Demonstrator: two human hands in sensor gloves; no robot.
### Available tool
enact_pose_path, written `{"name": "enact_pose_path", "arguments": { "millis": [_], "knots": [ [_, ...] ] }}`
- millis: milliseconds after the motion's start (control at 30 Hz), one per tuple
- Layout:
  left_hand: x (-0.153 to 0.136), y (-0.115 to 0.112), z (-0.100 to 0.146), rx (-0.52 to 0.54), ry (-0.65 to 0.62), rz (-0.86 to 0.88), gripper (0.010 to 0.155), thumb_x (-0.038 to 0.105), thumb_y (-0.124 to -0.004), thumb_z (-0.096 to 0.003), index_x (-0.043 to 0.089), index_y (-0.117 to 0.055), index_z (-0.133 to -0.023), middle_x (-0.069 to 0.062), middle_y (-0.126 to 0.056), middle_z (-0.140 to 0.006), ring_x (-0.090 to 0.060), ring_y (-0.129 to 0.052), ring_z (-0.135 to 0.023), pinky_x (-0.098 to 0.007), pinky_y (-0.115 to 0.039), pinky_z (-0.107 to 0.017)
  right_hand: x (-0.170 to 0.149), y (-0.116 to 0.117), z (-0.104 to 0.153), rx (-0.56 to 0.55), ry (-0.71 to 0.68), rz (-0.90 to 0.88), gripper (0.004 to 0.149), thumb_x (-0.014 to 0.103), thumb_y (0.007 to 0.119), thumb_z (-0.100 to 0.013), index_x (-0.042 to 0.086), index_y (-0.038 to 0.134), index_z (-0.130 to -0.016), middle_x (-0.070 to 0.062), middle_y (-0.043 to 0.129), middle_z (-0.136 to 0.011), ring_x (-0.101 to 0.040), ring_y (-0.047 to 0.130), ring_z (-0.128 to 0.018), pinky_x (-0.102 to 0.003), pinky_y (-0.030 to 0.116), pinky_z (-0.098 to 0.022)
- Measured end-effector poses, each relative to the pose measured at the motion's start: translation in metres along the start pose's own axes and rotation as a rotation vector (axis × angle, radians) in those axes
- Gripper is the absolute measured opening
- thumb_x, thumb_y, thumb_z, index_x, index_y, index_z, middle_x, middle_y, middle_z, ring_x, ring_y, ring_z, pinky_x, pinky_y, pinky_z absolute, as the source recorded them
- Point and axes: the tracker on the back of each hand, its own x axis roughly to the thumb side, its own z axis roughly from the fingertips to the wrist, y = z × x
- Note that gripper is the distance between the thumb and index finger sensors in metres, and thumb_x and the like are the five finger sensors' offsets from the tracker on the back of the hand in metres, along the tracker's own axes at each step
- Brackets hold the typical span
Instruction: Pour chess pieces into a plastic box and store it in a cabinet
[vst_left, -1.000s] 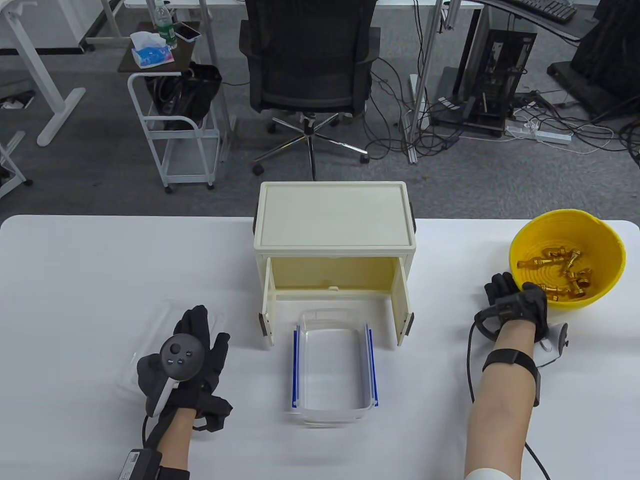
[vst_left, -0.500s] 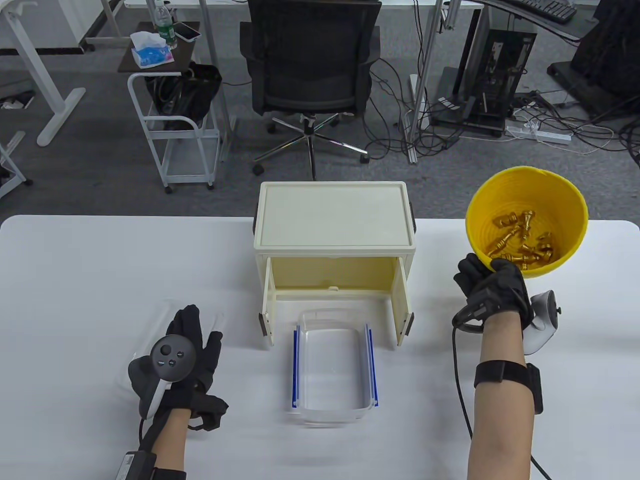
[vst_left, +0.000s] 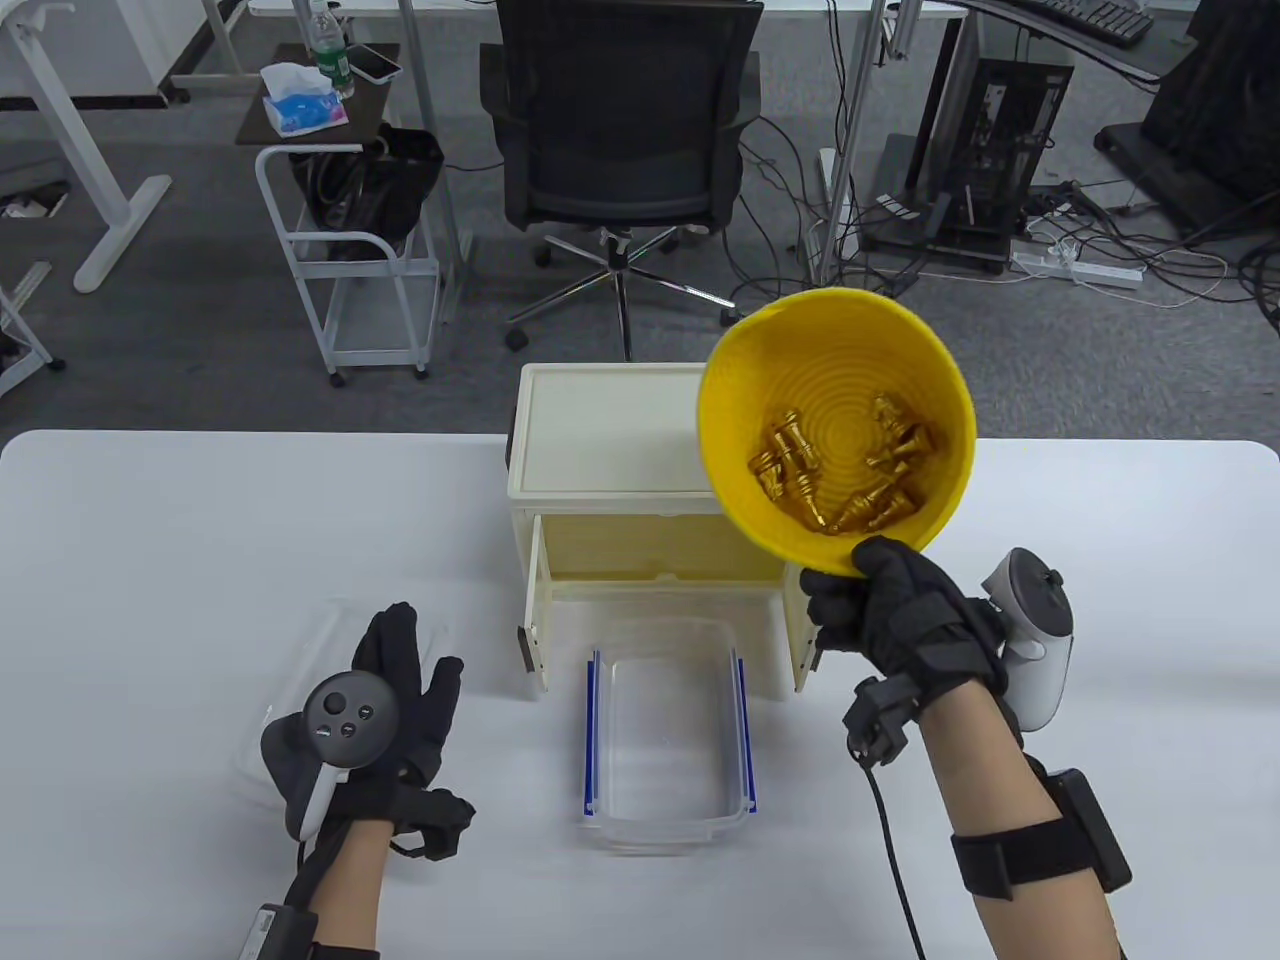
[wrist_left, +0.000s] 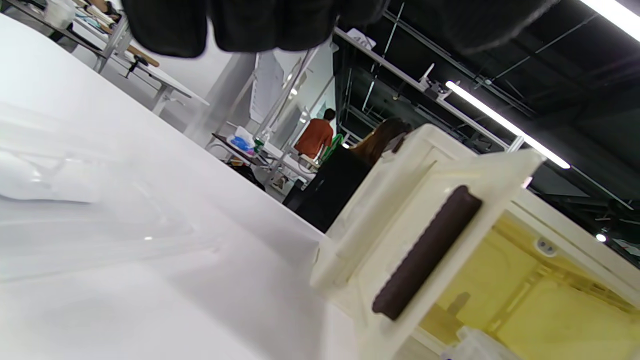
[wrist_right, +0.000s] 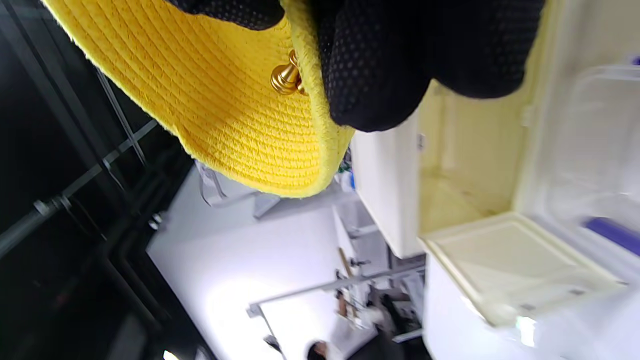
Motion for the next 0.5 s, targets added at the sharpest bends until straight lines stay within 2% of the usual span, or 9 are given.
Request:
{"name": "enact_pose_path", "arguments": {
  "millis": [333, 500],
  "knots": [
    [0.0, -0.001, 0.0, -0.005, 0.008, -0.011, 0.072, 0.051, -0.057, -0.0592, 0.015, -0.027, -0.113, -0.02, -0.036, -0.122, -0.048, -0.045, -0.11, -0.065, -0.054, -0.075, -0.022, 0.021, 0.005, 0.042, 0.099, 0.441, 0.063, 0.023, 0.059, -0.065, -0.033, 0.047, -0.092, -0.033, 0.086, -0.066, -0.028, 0.094, -0.04, -0.037, 0.086, -0.029],
    [0.0, -0.002, 0.0, -0.012, 0.013, -0.018, 0.072, 0.052, -0.057, -0.0592, 0.015, -0.027, -0.114, -0.02, -0.036, -0.122, -0.048, -0.044, -0.11, -0.065, -0.054, -0.075, -0.024, 0.036, 0.004, -0.002, 0.051, 0.707, 0.062, 0.023, 0.06, -0.064, -0.032, 0.05, -0.092, -0.034, 0.088, -0.063, -0.028, 0.096, -0.038, -0.037, 0.087, -0.027]
  ]
}}
